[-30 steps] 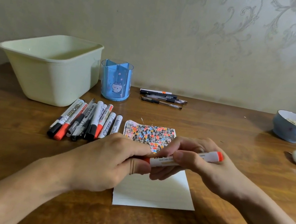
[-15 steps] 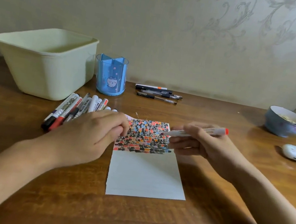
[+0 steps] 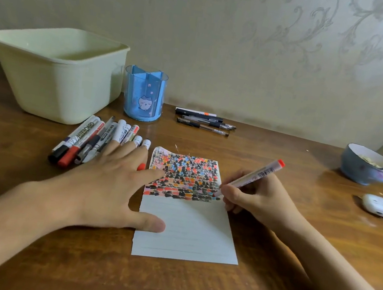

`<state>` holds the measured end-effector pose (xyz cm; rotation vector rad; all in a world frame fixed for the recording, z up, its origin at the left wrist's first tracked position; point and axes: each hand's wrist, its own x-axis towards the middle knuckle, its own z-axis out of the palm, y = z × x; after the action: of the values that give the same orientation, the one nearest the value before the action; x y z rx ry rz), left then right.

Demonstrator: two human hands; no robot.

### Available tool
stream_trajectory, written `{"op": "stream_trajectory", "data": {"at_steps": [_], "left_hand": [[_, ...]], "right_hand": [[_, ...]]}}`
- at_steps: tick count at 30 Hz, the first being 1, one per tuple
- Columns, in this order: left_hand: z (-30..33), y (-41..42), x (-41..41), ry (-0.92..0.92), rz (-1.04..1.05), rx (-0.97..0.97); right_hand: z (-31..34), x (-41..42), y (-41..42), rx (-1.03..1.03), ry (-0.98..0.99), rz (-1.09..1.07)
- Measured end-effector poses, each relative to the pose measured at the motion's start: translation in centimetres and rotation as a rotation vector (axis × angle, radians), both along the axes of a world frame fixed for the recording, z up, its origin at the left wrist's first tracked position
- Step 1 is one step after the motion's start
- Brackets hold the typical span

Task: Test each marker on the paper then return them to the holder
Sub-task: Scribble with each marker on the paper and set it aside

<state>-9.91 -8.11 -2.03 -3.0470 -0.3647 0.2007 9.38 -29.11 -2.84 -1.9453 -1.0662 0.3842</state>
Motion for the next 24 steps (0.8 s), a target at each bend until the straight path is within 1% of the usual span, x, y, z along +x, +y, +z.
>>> {"op": "stream_trajectory", "data": {"at_steps": [19, 24], "left_hand": [[0.00, -0.09, 0.03, -0.003, 0.004, -0.029], [0.05, -0.05, 0.01, 0.004, 0.005, -0.033]], "right_hand": [[-0.36, -0.25, 0.36, -0.080, -0.094, -0.014], [-0.29, -0.29, 0.33, -0.081, -0.122, -0.048]]}}
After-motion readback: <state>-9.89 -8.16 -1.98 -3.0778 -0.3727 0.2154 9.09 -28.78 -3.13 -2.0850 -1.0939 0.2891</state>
